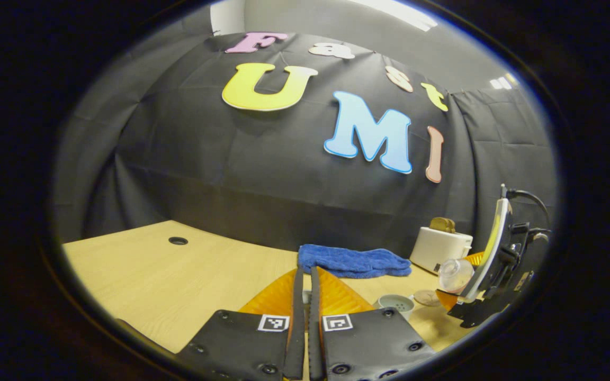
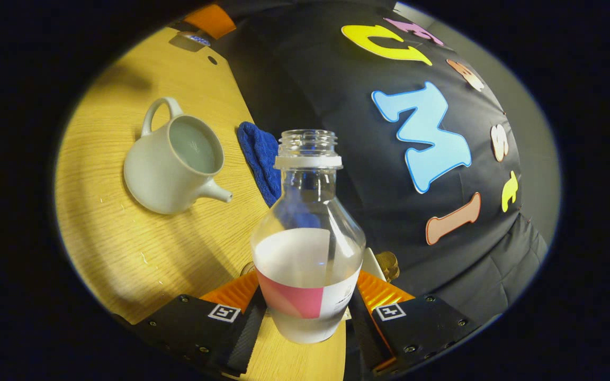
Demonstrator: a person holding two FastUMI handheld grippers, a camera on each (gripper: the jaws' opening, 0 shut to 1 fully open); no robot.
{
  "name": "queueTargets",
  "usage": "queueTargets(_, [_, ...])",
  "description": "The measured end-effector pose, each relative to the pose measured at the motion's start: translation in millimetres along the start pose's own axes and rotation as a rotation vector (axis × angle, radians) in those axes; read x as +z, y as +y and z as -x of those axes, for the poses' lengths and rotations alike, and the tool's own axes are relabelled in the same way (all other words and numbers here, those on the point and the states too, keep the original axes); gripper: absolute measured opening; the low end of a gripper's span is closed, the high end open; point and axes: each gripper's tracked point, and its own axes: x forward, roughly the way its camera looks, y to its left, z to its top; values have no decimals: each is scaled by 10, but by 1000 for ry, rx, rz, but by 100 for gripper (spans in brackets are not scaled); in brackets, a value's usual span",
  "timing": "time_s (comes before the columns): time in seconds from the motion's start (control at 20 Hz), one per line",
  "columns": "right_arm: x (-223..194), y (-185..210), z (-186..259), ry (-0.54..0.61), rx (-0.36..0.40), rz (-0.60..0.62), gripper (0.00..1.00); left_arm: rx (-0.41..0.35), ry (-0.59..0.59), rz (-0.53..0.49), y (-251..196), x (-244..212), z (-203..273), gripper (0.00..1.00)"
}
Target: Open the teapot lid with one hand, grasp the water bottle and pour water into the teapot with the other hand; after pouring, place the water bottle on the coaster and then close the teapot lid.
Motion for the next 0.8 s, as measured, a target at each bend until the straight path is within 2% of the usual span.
queueTargets(0.25, [44,35,9,2,10,60,77,-5,6,-3,2,-18,0,10])
queueTargets(0.45, [122,-70,-14,2,-32,181,77,-11,8,-9,-26,-34,-6,9])
queueTargets(0.8, [150,-169,-87,15,-45,339,77,-9,-4,-5,-9,6,0,9])
